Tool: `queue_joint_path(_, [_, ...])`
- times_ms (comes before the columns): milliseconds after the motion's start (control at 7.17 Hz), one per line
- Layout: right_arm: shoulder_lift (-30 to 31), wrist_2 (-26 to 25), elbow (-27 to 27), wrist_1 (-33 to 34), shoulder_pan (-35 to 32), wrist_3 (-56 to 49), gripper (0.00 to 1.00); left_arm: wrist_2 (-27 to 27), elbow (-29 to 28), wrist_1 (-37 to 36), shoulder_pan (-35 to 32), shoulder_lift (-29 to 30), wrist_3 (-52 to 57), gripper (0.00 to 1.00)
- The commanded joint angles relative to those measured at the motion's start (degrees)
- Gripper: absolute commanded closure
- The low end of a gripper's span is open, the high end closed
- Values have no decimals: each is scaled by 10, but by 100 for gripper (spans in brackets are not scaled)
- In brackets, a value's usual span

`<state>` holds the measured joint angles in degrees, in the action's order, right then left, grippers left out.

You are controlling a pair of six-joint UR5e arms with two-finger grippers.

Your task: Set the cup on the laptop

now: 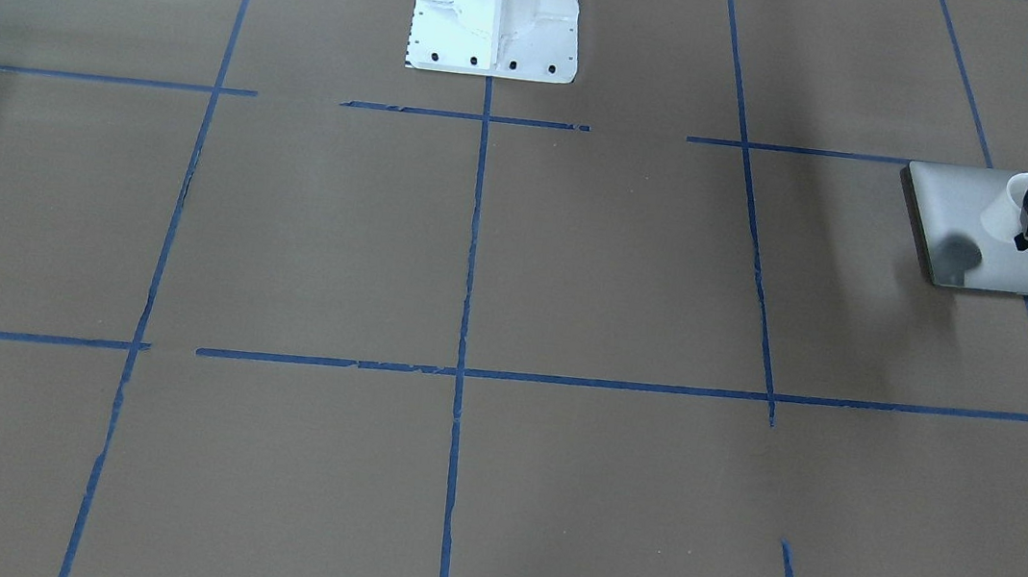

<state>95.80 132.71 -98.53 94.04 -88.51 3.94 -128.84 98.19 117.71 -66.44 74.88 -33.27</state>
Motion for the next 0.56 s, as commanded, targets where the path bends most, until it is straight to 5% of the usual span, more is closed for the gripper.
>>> queue_joint_path(0, [0,0,0,0,0,-1,0,1,-44,38,0,-4,0,100])
queue_joint_path(419, [0,0,0,1,0,-1,0,2,-75,72,-12,-4,20,100])
